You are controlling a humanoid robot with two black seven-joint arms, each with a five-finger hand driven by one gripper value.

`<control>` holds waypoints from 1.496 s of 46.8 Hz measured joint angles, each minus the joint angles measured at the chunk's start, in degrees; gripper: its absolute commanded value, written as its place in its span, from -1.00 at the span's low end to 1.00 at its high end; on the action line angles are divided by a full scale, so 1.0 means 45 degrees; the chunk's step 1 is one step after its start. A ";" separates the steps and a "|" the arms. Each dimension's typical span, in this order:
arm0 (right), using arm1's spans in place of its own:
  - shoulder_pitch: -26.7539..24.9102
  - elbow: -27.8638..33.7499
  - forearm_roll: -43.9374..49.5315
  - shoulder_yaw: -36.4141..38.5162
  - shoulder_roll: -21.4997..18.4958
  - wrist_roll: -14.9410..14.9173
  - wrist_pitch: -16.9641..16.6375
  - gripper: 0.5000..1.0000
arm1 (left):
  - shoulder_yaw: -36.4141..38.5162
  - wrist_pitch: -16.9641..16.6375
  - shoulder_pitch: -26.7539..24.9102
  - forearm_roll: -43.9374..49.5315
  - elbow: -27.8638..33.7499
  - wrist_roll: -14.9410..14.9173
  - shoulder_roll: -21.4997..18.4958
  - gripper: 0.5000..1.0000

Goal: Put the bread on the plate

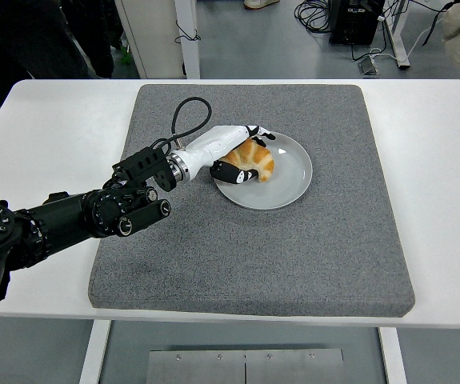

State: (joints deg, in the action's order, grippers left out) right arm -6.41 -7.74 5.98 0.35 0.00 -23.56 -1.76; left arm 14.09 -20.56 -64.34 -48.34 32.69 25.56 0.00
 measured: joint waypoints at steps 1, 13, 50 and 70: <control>0.0000 0.0000 0.0000 0.0000 0.0000 0.0000 0.0000 1.00 | 0.0001 0.0000 0.0000 0.0000 0.0000 0.0000 0.0000 0.02; 0.0000 0.0000 0.0000 0.0000 0.0000 0.0000 0.0000 1.00 | 0.0005 -0.0001 0.0000 0.0000 0.0000 0.0004 0.0000 0.16; 0.0000 -0.0077 0.0000 0.0000 0.0000 0.0000 -0.0005 1.00 | -0.0909 0.0111 -0.0174 0.1872 0.0034 0.0021 0.0000 0.86; 0.0000 -0.0133 0.0000 0.0021 0.0000 0.0000 -0.0070 1.00 | -0.3722 0.1240 -0.0492 0.4633 0.0100 -0.0102 0.0000 0.87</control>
State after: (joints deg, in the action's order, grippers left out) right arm -6.41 -8.34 5.98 0.44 0.00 -23.56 -2.08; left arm -2.66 -14.98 -66.55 -27.49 33.14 25.10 0.00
